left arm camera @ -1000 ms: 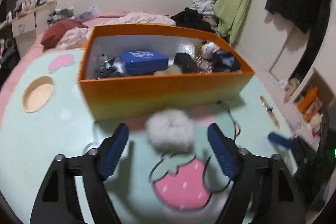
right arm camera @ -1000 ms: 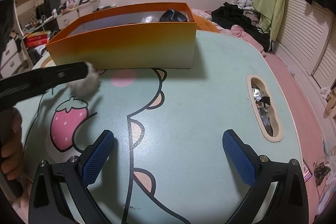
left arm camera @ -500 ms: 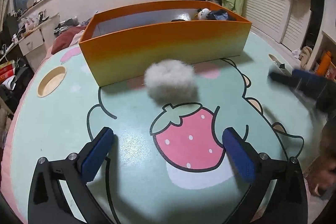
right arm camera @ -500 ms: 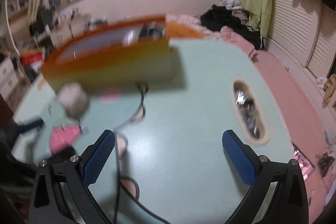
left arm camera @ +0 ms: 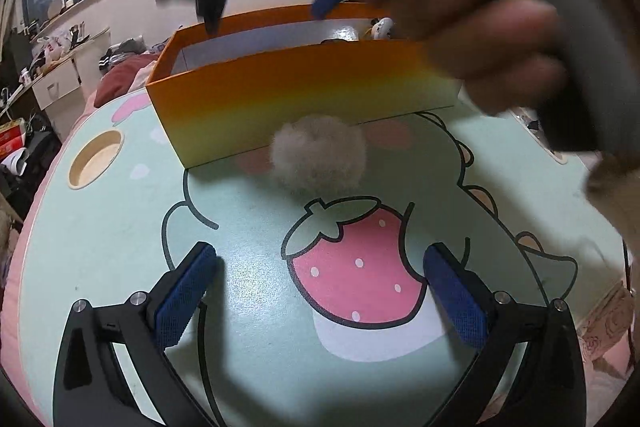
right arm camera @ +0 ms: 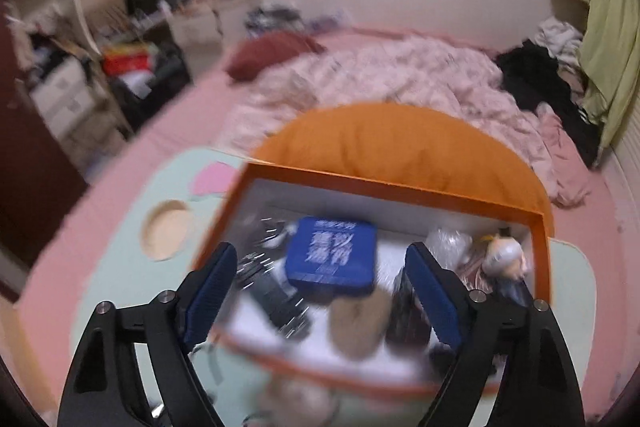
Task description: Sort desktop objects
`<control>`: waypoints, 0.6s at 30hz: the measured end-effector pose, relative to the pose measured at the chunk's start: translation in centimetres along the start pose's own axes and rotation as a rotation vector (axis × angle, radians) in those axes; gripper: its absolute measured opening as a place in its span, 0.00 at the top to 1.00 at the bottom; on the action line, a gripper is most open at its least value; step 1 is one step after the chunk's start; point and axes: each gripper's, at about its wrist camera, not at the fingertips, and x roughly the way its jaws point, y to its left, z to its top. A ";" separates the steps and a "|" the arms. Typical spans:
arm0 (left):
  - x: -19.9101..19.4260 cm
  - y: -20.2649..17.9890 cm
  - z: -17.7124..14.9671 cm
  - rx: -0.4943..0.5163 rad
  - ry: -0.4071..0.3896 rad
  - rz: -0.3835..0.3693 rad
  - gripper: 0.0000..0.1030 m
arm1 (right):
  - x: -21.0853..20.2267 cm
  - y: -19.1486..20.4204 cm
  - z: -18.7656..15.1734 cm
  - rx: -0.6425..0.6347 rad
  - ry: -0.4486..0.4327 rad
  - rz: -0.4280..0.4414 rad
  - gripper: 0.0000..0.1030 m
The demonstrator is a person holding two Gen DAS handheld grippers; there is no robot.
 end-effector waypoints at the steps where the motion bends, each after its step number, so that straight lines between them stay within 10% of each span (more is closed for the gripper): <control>1: 0.0 0.0 0.0 0.000 0.000 -0.001 0.00 | 1.1 -0.4 0.2 0.013 0.039 -0.003 0.16; 7: 0.1 -0.1 0.1 0.002 -0.002 -0.005 0.00 | 6.3 -1.9 -0.5 0.012 0.170 -0.028 0.36; 18: 0.1 -0.2 0.2 0.005 -0.004 -0.010 0.00 | -11.7 -8.2 -6.8 0.132 -0.309 0.176 0.36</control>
